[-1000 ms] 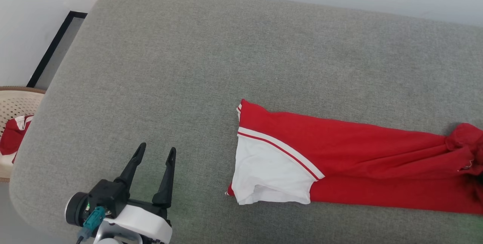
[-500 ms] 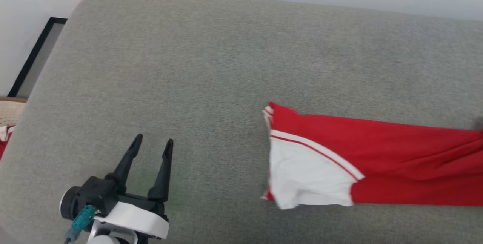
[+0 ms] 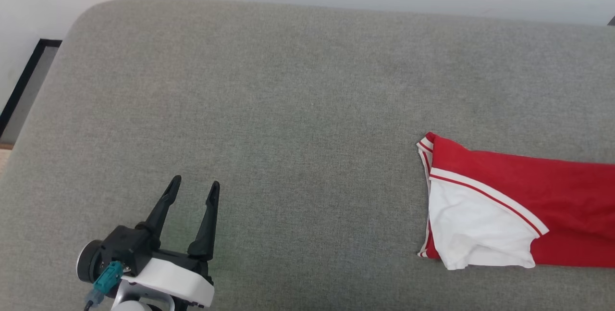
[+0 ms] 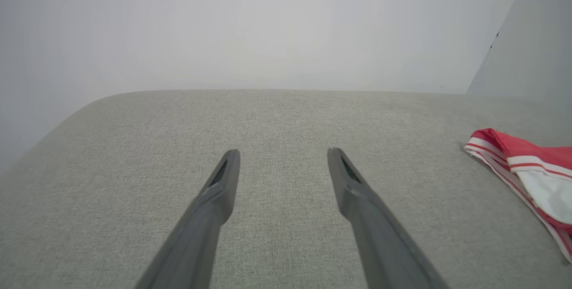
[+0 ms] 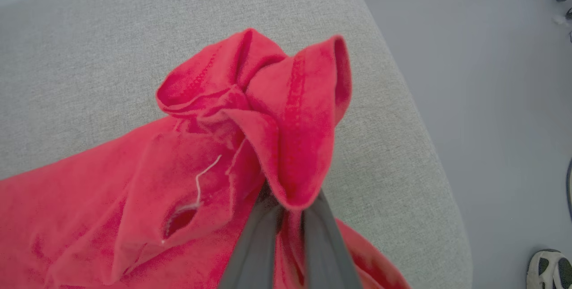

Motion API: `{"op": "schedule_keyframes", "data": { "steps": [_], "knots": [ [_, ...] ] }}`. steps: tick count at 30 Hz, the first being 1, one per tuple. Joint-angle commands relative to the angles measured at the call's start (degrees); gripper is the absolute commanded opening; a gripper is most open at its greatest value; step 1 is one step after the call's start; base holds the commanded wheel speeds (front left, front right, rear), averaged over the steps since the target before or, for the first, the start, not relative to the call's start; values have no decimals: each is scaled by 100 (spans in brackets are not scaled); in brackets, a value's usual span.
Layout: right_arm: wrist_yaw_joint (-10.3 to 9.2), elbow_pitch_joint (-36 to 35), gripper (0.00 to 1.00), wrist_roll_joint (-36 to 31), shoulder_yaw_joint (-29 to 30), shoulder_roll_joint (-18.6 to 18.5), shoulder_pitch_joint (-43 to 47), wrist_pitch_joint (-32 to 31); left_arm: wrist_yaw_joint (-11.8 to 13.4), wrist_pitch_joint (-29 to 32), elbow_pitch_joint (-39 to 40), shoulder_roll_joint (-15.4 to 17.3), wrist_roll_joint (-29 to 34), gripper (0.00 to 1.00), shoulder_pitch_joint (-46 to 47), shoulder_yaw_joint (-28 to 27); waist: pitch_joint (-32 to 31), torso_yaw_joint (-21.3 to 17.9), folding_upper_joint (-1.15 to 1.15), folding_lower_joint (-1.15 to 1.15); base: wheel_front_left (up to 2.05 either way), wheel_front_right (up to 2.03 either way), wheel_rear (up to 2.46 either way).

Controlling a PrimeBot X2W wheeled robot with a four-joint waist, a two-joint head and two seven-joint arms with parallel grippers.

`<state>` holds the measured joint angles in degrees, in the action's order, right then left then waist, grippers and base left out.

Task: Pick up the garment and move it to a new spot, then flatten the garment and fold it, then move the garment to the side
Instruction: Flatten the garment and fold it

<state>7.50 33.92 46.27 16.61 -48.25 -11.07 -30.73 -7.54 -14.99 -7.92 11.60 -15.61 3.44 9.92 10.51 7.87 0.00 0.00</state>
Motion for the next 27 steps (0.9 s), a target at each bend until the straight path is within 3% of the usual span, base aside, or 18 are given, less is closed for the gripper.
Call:
{"op": "schedule_keyframes", "data": {
  "steps": [1, 5, 17, 22, 27],
  "knots": [
    [-1, -100, 0, -47, -75, 71, 63, -10, 15, -26, -4, 19, 78, 100, 64, -3, -53, -5, 0, 0, 0, 0, 0],
    [-1, -658, 0, 64, -386, 300, 269, -139, 15, -26, -9, 0, 95, 100, -33, 17, -182, 9, 0, 0, 0, 0, 0],
    [-1, -3302, 0, 290, -1838, 1102, 564, -800, 15, -26, -77, -36, -25, 100, -165, 24, -287, 183, 0, 0, 0, 0, 0],
    [-1, -3836, 0, 101, -2405, 1308, 304, -1052, 15, -26, -90, -119, -24, 100, -74, 89, -229, 317, 0, 0, 0, 0, 0],
    [-1, -3918, 0, -135, -2851, 1357, 55, -1222, 15, -26, -125, -187, -35, 100, -1, 101, -149, 414, 0, 0, 0, 0, 0]
  ]
}}
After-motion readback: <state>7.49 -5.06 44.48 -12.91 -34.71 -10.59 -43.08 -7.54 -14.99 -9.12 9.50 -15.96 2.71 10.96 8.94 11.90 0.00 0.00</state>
